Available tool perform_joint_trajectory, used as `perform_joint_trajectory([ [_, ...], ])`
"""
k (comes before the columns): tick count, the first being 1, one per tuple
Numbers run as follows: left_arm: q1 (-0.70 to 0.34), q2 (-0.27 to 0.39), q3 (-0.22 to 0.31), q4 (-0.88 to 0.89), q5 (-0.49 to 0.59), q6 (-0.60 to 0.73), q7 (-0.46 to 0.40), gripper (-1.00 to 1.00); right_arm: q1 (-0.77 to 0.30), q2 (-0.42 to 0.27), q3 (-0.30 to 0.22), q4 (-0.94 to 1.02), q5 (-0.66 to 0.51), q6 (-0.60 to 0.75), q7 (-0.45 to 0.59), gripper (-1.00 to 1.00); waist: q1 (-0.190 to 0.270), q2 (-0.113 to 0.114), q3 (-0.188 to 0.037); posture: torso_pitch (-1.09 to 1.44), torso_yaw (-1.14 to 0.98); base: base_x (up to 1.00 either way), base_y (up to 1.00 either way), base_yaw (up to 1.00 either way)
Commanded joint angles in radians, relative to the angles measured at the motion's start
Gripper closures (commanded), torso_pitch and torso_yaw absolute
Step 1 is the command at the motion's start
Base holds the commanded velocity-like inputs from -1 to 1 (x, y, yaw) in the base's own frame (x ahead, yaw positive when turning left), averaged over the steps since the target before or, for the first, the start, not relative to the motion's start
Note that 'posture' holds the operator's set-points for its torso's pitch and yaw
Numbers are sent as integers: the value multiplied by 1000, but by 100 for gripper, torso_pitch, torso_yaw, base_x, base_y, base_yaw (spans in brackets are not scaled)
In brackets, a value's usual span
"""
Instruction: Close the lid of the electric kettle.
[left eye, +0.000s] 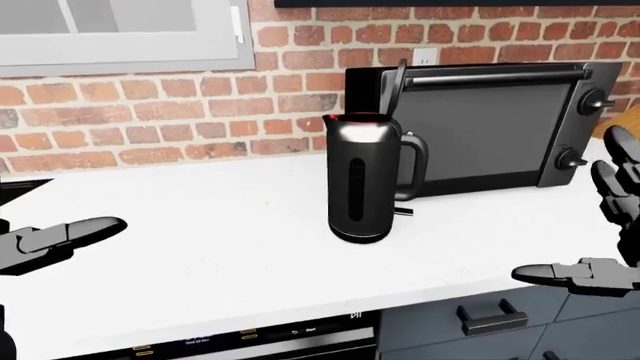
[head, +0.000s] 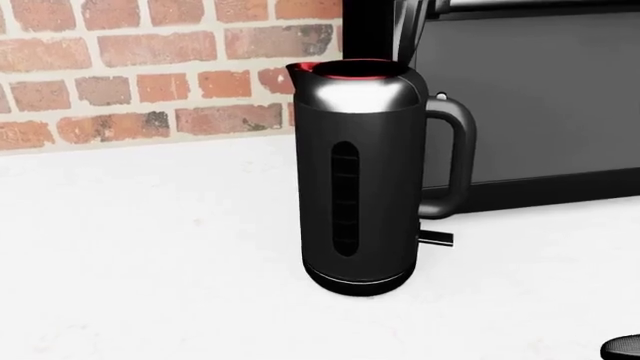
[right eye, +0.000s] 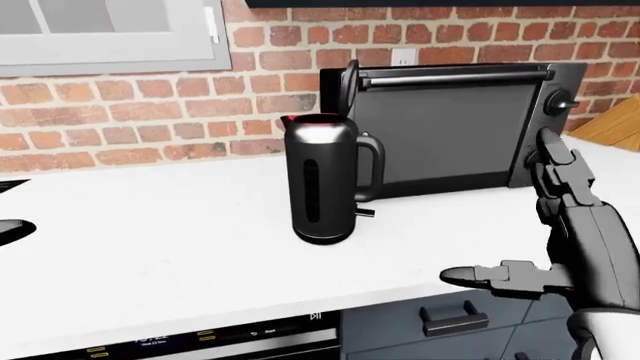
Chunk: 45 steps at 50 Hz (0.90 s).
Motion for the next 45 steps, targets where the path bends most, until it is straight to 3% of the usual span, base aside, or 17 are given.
perform_joint_trajectory([
  [1, -19, 15, -4, -16, -2, -22, -1, -100, -36, -35, -4, -15, -37, -9, 55, -95, 0, 0, 9, -56, 0, 0, 0, 0],
  [12, -21, 14, -6, -21, 7, -17, -5, -100, -151, -213, -15, 59, -166, 54, 253, -96, -6, 0, 12, -56, 0, 0, 0, 0],
  [24, -24, 13, -10, -26, 9, -17, -7, -100, -261, -377, 4, 222, -228, 35, 369, -95, -11, -1, 15, -56, 0, 0, 0, 0],
  [36, -23, 9, -12, -19, 14, -26, -11, -100, -359, -435, 129, 425, -327, -60, 390, -95, -14, 4, 15, -56, 0, 0, 0, 0],
  [45, -20, 7, -13, -22, 13, -24, -10, -100, -509, -492, 239, 536, -435, -100, 486, -95, -16, 10, 15, -56, 0, 0, 0, 0],
])
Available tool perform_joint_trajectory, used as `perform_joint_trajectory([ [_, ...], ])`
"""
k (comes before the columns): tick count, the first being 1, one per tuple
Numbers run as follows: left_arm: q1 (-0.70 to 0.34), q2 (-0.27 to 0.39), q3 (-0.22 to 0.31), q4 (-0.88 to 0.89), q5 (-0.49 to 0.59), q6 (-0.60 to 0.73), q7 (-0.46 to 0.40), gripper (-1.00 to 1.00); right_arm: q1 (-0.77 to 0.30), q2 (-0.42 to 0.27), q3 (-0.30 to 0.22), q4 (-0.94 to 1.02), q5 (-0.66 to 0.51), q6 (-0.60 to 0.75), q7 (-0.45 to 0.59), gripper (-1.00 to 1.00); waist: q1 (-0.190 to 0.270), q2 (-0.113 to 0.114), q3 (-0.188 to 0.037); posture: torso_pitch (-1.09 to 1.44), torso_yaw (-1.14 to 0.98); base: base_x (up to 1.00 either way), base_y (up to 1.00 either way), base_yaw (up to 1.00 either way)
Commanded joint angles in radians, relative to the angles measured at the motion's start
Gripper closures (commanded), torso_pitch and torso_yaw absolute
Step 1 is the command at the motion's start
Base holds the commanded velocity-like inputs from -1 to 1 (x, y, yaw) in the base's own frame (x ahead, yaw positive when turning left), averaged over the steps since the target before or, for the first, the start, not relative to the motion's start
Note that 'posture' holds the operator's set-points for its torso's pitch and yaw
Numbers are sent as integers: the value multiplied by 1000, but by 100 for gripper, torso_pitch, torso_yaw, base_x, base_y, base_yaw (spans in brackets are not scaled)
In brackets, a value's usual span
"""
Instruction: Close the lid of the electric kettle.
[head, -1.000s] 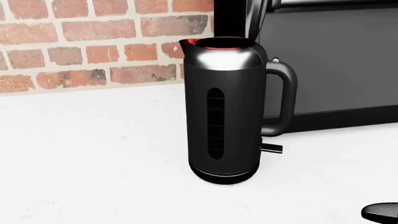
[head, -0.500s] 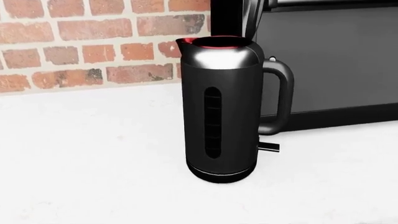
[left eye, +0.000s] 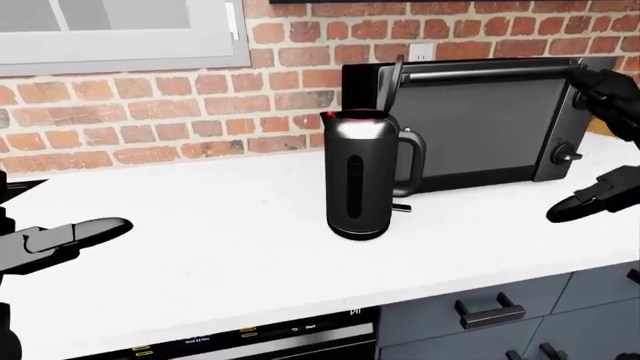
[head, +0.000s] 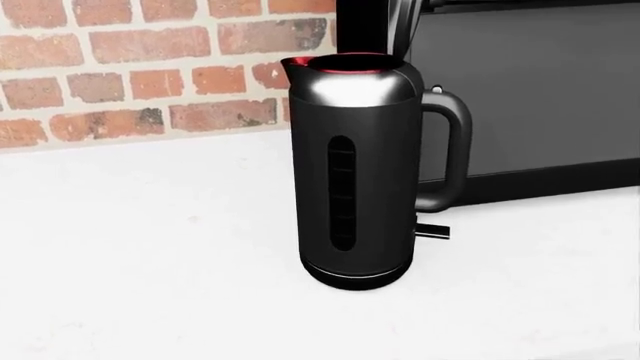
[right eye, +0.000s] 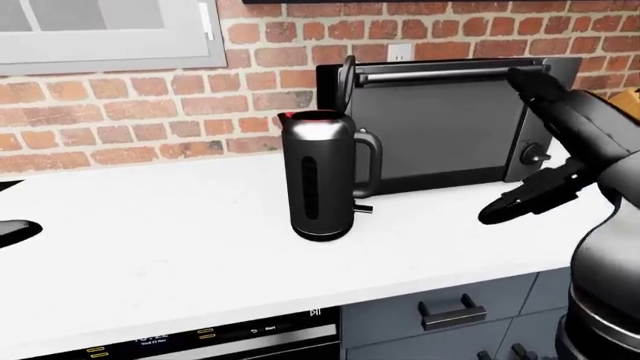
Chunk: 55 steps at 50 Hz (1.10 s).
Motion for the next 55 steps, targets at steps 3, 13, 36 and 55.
perform_joint_trajectory([
  [3, -16, 13, 0, -11, 3, -26, -2, -100, -62, -19, 25, 16, -66, -59, 43, -95, 0, -1, 6, -56, 0, 0, 0, 0],
  [13, -15, 8, -8, -3, 15, -36, -7, -100, -185, 19, 94, 117, -189, -165, 112, -95, -2, 7, 7, -56, 0, 0, 0, 0],
  [36, -22, 10, -11, -11, 16, -25, -6, -100, -368, 126, 188, 290, -355, -308, 139, -95, -3, 21, 10, -56, 0, 0, 0, 0],
  [55, -23, 15, -2, -9, 7, -24, -6, -100, -453, 235, 253, 355, -444, -349, 139, -95, 1, 27, 12, -56, 0, 0, 0, 0],
])
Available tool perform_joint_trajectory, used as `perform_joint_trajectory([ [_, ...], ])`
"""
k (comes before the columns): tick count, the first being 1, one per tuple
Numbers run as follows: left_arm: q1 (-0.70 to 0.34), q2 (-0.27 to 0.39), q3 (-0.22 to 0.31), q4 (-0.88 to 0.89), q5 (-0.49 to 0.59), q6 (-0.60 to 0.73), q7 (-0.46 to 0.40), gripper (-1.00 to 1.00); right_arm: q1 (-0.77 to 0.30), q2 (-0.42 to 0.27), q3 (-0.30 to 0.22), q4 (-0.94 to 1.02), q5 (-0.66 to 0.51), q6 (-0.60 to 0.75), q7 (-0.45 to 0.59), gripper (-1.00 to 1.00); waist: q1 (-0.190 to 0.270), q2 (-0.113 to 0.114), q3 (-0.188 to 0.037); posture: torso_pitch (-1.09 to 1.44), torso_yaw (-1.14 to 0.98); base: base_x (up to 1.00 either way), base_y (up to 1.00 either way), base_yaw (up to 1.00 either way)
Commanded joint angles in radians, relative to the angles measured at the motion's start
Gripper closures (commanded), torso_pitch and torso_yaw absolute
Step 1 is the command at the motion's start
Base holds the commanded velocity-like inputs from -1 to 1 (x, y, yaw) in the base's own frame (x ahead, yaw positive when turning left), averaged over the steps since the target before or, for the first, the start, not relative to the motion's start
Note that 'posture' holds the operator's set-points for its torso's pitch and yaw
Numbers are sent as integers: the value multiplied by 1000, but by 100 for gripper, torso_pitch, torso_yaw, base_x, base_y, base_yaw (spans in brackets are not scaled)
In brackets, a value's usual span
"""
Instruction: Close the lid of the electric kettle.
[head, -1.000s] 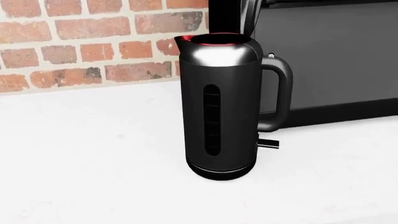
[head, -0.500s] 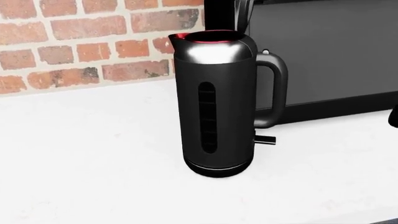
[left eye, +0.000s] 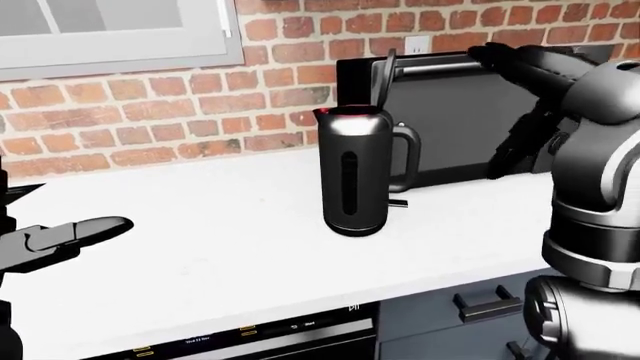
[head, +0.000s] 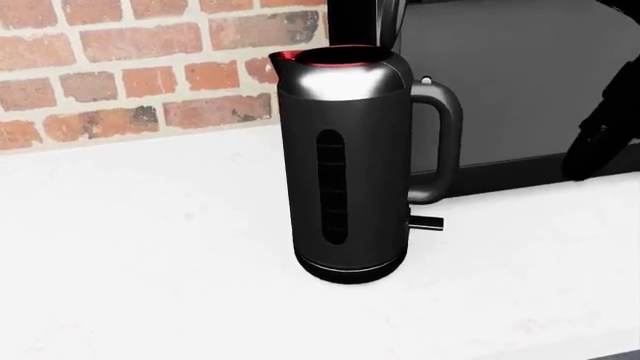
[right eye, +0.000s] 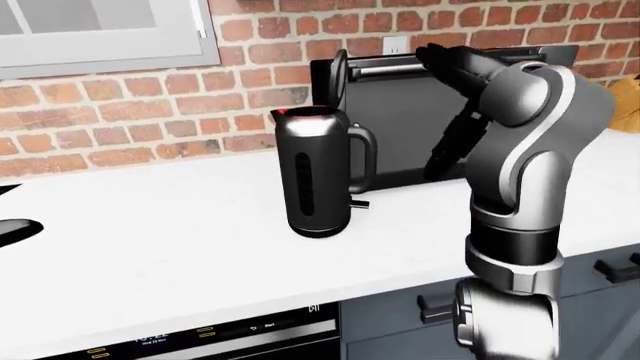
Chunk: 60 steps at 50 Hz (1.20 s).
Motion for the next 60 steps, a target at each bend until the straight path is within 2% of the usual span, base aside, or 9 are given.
perform_joint_trajectory([
  [1, -18, 17, 5, -18, -7, -17, 2, -100, -24, 0, -3, -17, -14, -22, -12, -95, 0, 1, 2, -56, 0, 0, 0, 0],
  [15, -12, 13, 0, -6, -1, -33, -1, -100, -51, 38, 18, 3, -67, -98, 50, -95, 2, 6, 3, -56, 0, 0, 0, 0],
  [33, -14, 12, -6, -7, 5, -33, -1, -100, -50, 41, 21, 29, -101, -206, 108, -95, 1, 7, 3, -56, 0, 0, 0, 0],
  [47, -18, 16, 1, -14, -5, -22, 3, -100, -137, 41, 34, 113, -125, -261, 124, -95, -3, 11, 5, -56, 0, 0, 0, 0],
  [60, -15, 14, -1, -6, -2, -32, 1, -100, -192, 73, 55, 165, -160, -298, 124, -95, -4, 14, 6, -56, 0, 0, 0, 0],
])
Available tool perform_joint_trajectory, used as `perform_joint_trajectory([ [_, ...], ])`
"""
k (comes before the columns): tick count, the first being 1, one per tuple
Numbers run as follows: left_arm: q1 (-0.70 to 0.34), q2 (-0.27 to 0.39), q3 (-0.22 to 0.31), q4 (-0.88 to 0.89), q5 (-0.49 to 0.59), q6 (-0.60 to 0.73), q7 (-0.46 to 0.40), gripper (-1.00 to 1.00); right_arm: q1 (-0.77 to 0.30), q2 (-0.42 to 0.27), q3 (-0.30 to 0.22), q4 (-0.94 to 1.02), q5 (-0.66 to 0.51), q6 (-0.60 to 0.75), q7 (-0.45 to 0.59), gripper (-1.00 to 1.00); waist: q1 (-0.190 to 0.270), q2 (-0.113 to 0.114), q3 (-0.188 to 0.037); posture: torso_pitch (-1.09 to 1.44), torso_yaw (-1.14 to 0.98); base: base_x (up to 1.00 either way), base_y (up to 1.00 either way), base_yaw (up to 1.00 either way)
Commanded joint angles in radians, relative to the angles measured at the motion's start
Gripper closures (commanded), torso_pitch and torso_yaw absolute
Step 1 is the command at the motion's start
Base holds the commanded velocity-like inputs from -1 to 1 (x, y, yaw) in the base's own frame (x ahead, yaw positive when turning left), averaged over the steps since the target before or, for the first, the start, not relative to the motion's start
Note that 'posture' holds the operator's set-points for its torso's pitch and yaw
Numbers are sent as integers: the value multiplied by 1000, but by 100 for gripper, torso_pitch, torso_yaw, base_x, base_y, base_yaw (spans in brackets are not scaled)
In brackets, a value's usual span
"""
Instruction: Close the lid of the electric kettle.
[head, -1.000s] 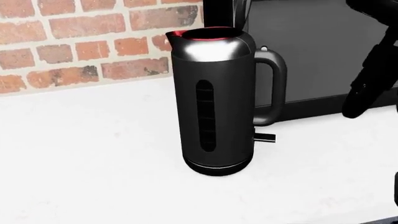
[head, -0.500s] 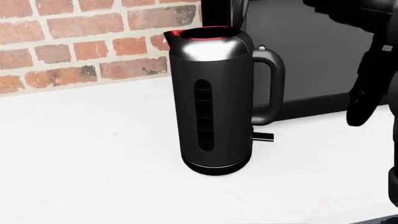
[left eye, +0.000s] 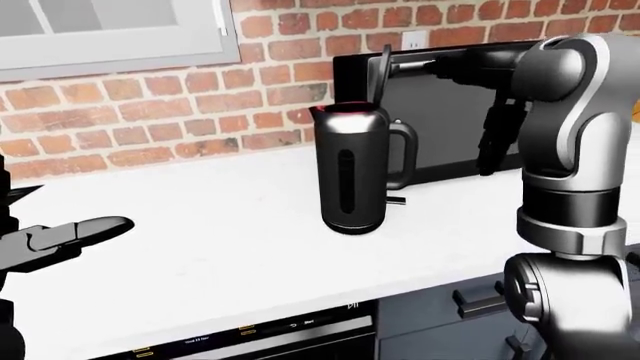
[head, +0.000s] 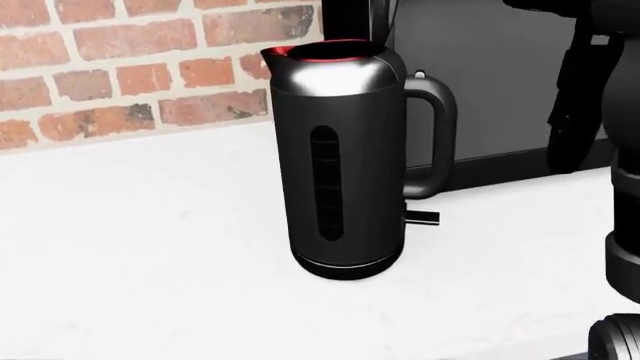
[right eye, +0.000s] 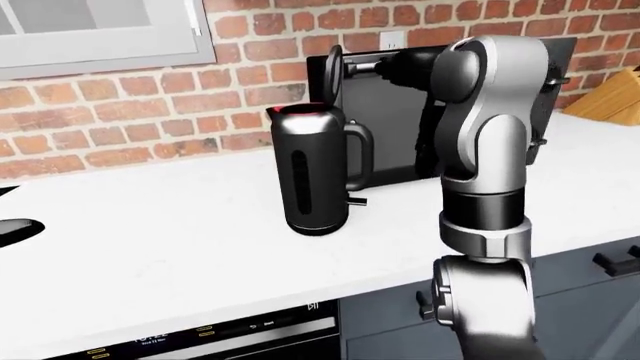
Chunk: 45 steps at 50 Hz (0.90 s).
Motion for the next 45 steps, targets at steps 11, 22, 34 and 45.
perform_joint_trajectory([
  [11, -13, 14, 4, -7, 3, -35, -4, -100, -64, 18, 5, 17, -28, -24, -29, -95, 2, 0, -1, -56, 0, 0, 0, 0],
  [22, -15, 13, 2, -7, 2, -33, -4, -100, -93, 65, 26, 56, -51, -26, -48, -95, 2, 3, -1, -56, 0, 0, 0, 0],
  [34, -14, 15, 8, -5, -2, -34, -5, -100, -118, 120, 50, 103, -79, -24, -80, -95, 4, 6, -1, -56, 0, 0, 0, 0],
  [45, -16, 22, 20, -6, -16, -28, -1, -100, -96, 176, 72, 110, -100, -27, -107, -95, 1, 12, -2, -56, 0, 0, 0, 0],
])
